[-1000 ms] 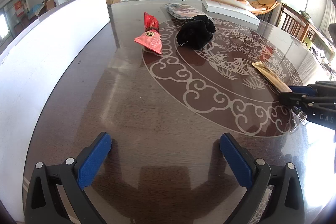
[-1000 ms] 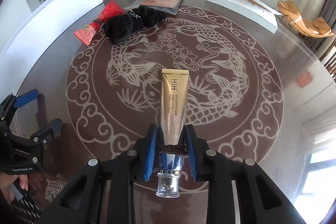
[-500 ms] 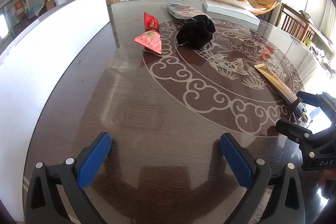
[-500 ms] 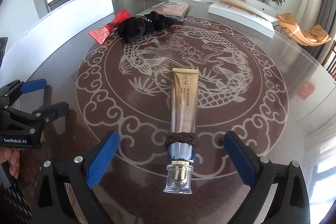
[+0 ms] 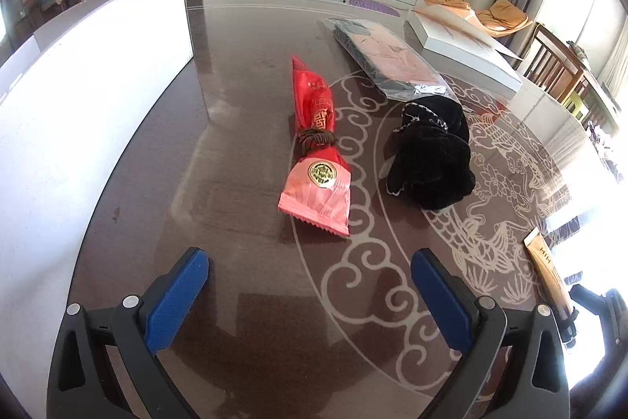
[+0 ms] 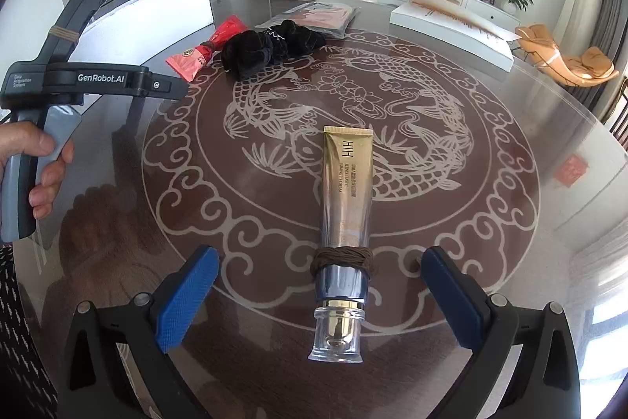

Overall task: Organize objects
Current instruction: 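Grasp the red candy package with the left tool while the right holds the tube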

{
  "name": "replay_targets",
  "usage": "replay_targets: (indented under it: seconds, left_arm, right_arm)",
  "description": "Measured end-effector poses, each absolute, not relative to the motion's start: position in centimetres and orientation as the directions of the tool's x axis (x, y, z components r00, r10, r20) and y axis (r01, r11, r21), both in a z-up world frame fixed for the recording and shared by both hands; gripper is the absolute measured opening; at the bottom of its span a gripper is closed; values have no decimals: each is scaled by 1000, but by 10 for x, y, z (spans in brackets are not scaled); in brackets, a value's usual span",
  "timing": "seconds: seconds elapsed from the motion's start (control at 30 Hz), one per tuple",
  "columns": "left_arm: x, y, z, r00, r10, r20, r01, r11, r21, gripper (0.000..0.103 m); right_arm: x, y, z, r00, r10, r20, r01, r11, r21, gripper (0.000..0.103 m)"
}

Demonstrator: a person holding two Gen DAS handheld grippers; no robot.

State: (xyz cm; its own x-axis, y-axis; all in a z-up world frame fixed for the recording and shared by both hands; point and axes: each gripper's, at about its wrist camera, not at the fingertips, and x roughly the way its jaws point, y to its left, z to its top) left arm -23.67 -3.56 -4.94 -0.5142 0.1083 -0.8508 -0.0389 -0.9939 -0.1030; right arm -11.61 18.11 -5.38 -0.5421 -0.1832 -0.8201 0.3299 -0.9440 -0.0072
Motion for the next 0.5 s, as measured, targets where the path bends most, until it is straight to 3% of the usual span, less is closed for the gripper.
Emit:
replay_targets:
  seconds: [0.1,0.17,0.2,0.27,0.5]
  left_arm:
    - [-254,-30,-50,-532,85,-842,-40,-996,-75,101]
    - [-263,-28,-48,-553,51,-832,-44,-999,-32,77]
    - [-266,-27,-47,-566,50,-823,-55,-998,-23,57]
    - [-270,-27,-44,-575,73,-815,-91,-996,-26,30]
    - [-200,-22,-45,-583,79,-809,-113,-993,-16,30]
  right_arm:
    - [-116,181,-54,-543,-183,-820,330,-944,-7,103]
    - [-116,181,-54,-543,-183,-820,330,-944,-7,103]
    - [-116,181,-54,-543,-183,-820,330,-944,-7,103]
    - [-115,182,-54,-544,-181,-819,326,-945,-8,103]
    - [-116,184,-54,-548,-172,-819,310,-951,-7,103]
